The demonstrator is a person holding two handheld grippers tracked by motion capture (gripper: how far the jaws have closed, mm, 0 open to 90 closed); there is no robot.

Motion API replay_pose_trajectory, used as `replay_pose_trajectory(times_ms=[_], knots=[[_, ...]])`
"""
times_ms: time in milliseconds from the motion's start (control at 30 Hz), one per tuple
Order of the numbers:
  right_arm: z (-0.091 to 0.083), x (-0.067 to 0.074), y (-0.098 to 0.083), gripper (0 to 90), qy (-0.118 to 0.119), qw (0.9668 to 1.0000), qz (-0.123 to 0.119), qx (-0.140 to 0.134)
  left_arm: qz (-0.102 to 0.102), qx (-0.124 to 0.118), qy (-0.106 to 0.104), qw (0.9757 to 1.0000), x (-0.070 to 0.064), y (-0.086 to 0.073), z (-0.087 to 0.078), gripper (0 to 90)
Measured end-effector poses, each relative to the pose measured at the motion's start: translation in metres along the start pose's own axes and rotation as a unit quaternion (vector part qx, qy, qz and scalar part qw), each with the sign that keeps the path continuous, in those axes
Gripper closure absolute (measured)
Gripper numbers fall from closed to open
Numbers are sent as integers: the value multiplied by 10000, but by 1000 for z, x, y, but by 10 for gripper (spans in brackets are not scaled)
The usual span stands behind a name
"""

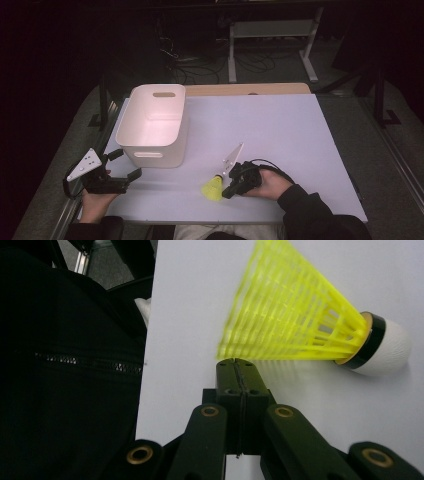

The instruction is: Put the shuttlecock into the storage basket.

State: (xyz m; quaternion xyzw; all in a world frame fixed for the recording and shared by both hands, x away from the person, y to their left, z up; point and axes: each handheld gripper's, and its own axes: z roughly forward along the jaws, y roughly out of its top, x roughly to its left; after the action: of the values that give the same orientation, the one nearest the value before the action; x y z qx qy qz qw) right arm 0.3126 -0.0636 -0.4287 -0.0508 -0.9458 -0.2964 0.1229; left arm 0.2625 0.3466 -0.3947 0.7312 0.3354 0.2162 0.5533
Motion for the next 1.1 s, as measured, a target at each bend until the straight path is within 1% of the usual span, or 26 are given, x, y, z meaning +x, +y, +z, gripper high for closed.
replay_pose_trajectory(times_ms=[267, 400, 567, 767, 1100], knots=[[6, -1, 6, 888, 27, 10000, -35, 7, 2, -2, -6, 10000, 0, 0, 0, 0], [8, -2, 9, 888, 21, 10000, -32, -48, -11, -1, -9, 10000, 0, 0, 0, 0], [12, -4, 16, 889, -6, 9999, -90, -73, -8, 2, -10, 10000, 0, 0, 0, 0], [15, -6, 21, 888, -56, 9999, -59, -115, -11, -5, -14, 10000, 0, 0, 0, 0], [15, -11, 24, 889, -122, 9996, -52, -234, -10, 2, -42, 10000, 0, 0, 0, 0]])
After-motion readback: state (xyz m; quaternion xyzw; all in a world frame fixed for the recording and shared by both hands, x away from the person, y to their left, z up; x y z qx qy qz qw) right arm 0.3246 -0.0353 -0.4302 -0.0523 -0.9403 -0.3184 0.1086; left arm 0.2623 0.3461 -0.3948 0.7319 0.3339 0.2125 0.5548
